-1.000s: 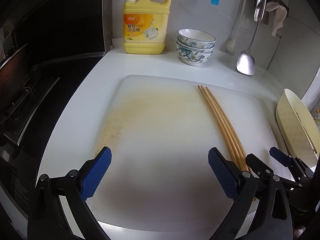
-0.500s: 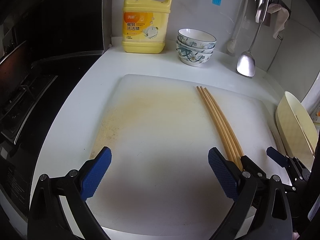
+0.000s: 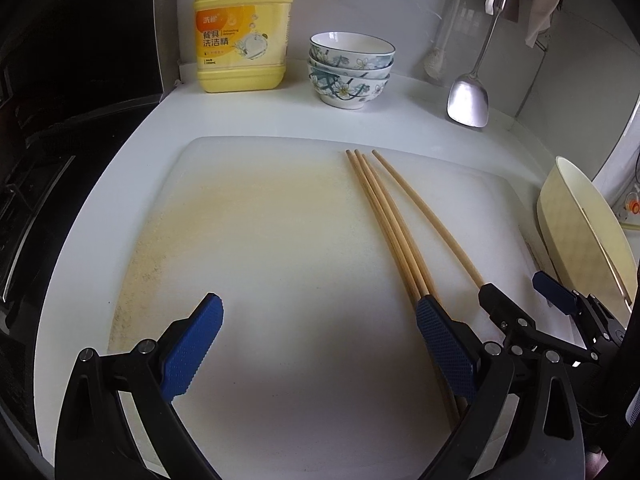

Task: Organize utensils
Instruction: 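Push one chopstick apart from the bundle with both tools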

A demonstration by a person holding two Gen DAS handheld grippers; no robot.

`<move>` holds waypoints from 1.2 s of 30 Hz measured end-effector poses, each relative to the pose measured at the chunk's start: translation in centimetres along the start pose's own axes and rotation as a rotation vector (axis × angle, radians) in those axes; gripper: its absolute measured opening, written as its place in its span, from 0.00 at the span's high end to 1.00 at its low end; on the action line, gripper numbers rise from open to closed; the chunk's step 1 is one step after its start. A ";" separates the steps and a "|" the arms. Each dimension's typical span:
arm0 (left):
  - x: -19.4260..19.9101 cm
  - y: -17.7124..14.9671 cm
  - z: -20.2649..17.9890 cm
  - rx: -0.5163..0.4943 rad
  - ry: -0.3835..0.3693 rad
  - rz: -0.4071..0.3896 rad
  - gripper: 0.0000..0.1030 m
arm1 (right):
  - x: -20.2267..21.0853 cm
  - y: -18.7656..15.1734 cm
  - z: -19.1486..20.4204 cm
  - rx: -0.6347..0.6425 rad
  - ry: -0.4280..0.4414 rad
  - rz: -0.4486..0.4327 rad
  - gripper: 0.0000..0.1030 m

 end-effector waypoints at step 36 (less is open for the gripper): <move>-2.2 -0.2 -0.7 -0.041 0.125 0.021 0.05 | 0.4 0.2 -1.4 -0.028 0.041 -0.014 0.26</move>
Point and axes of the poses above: each gripper's, at about its wrist camera, not at the fingertips, and x roughly against the way its jaws point, z to its left, y to its top, the point moved 8 cm from there along -x, roughly the way its jaws point, and after that the axes turned 3 degrees about -z, right-handed, at the moved point
